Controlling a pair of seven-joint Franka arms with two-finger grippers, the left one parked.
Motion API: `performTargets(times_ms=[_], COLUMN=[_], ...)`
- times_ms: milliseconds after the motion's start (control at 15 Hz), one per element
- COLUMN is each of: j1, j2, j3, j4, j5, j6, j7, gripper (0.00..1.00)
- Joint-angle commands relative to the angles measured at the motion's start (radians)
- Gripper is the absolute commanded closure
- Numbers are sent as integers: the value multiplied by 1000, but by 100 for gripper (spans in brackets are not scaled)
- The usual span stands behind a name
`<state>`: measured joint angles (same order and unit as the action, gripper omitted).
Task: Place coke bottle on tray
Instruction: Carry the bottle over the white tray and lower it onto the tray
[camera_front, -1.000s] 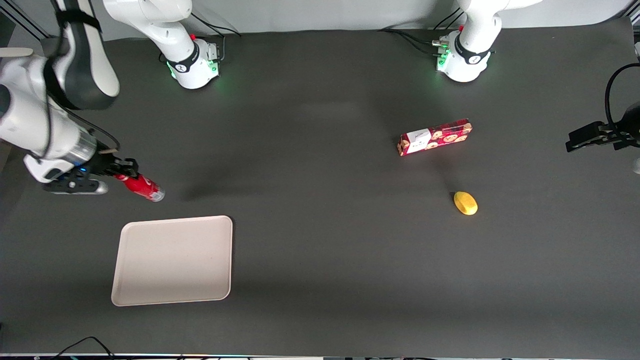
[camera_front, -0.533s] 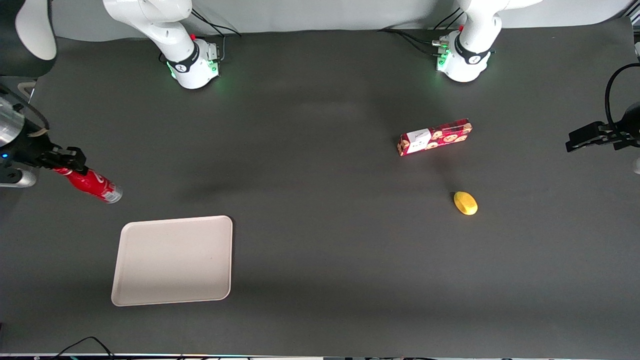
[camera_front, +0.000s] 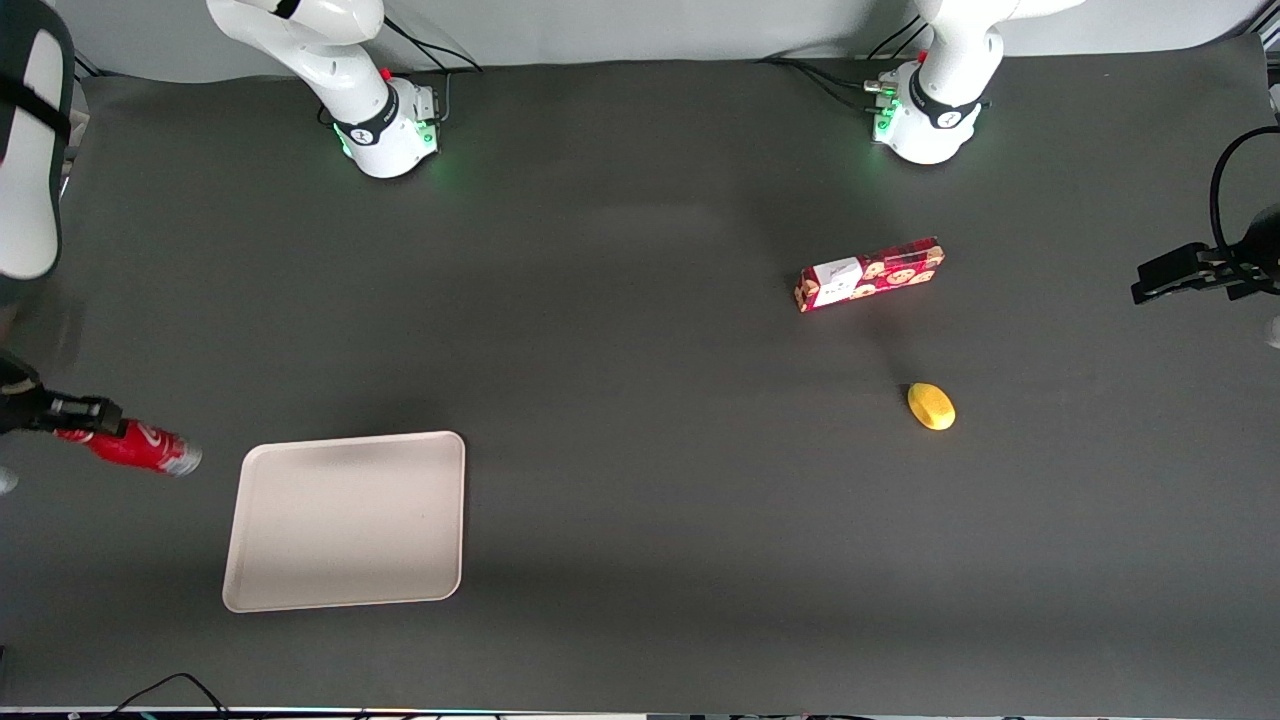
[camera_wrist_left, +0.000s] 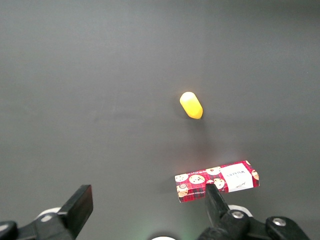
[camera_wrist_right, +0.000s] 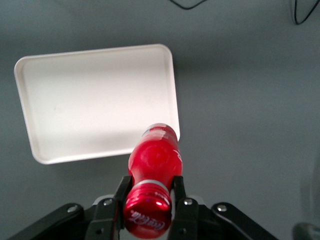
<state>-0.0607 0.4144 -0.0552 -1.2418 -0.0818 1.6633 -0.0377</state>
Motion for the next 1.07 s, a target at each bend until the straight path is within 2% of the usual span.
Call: performTargets(times_ms=[0,133,600,1000], j1=[-27,-44,-47,-50], j2=[153,222,355,365], j3=[-2,-2,6,9], j4=[124,125,108,70], j5=[51,108,120,123], j6=[106,191,288,348], j7=[-28,-48,-100,-110], gripper=[100,100,100,100])
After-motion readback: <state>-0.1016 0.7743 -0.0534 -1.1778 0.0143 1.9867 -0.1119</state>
